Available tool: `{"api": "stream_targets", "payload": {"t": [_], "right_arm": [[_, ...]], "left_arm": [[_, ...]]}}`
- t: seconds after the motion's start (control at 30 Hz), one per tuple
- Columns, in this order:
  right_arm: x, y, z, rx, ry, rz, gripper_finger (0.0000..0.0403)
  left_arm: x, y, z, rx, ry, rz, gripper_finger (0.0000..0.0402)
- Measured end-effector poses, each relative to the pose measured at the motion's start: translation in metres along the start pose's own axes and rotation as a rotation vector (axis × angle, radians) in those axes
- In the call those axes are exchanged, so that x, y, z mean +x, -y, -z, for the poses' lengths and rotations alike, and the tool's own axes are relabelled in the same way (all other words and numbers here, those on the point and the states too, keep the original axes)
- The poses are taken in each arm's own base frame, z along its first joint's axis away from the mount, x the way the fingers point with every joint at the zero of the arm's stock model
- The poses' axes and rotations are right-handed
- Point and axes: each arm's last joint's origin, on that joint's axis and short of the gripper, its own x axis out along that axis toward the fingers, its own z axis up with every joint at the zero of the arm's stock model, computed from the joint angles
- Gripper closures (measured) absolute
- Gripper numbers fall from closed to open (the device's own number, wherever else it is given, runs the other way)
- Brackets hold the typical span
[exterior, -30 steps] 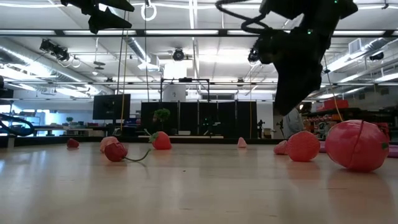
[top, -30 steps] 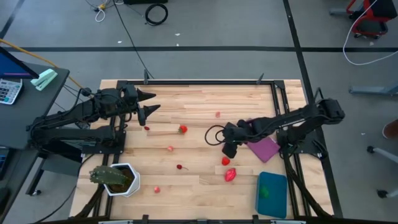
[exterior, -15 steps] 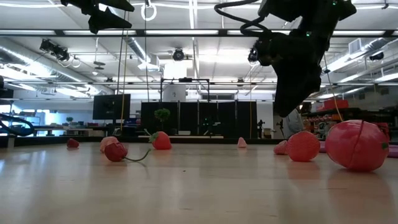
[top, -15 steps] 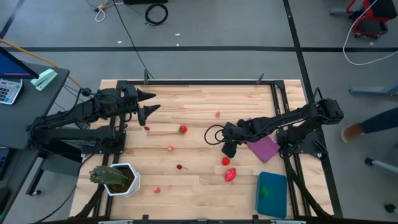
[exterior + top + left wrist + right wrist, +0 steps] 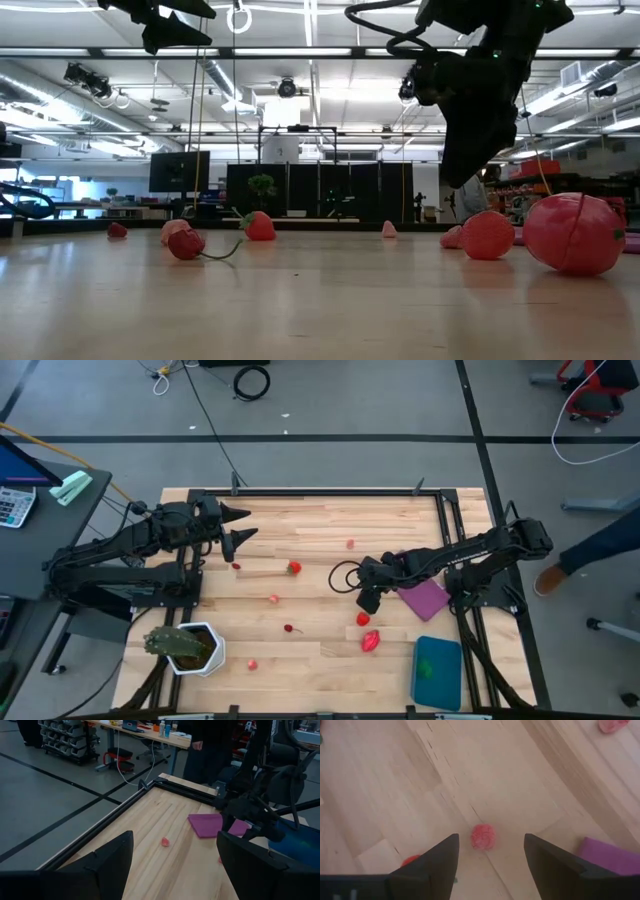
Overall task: Pick and placing Produce into tupperware
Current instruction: Put the pink peach into the blue bin
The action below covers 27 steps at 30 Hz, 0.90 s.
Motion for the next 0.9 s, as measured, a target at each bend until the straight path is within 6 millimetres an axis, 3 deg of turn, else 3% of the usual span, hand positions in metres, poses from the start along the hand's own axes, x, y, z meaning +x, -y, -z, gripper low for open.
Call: {"api": "stream_targets", "payload": {"t": [0.9], "right_arm": [[-0.0001,0.0,0.0,0.022,0.0,-0.001,0.017]], "left_arm": [[0.0,-0.0001,0.0,0.0,0.0,0.0,0.0111]]}}
